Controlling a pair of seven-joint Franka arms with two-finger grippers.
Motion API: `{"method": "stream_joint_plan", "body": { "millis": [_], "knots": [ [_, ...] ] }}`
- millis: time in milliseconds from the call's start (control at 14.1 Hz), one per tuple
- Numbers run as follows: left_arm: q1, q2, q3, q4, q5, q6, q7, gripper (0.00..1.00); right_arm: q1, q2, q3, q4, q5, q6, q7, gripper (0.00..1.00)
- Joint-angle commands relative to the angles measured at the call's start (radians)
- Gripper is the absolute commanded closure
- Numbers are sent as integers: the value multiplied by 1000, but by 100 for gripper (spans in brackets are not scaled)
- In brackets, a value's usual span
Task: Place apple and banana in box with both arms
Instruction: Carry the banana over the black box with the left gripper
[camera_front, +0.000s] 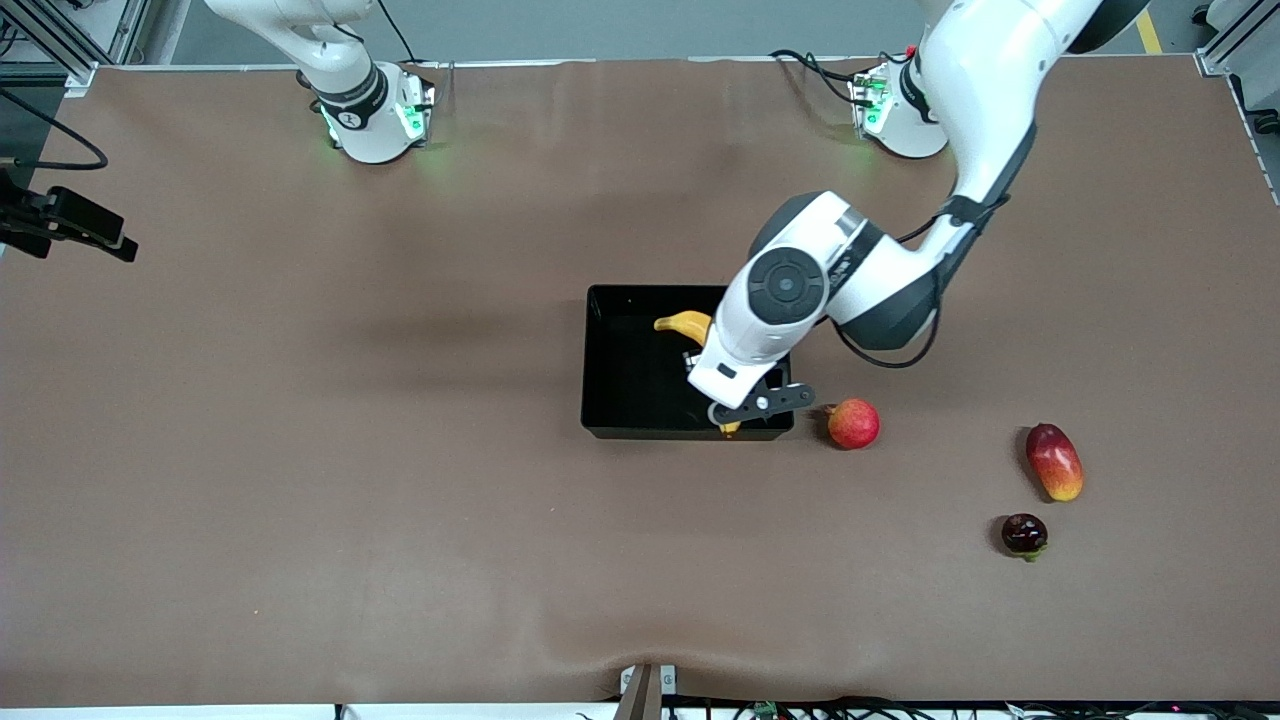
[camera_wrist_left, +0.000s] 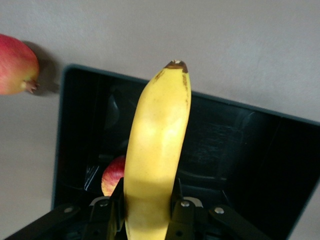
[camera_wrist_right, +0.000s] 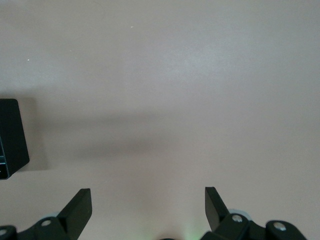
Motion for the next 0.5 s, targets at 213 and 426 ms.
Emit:
{"method": "stream_joint_plan", "body": {
  "millis": [213, 426],
  "knots": [
    [-72, 48, 19, 29, 27, 25, -66, 100, -1, -7, 5, 5, -8, -7, 15, 0],
    [-109, 78, 20, 12, 77, 63, -75, 100, -1, -7, 5, 5, -8, -7, 15, 0]
  ]
}}
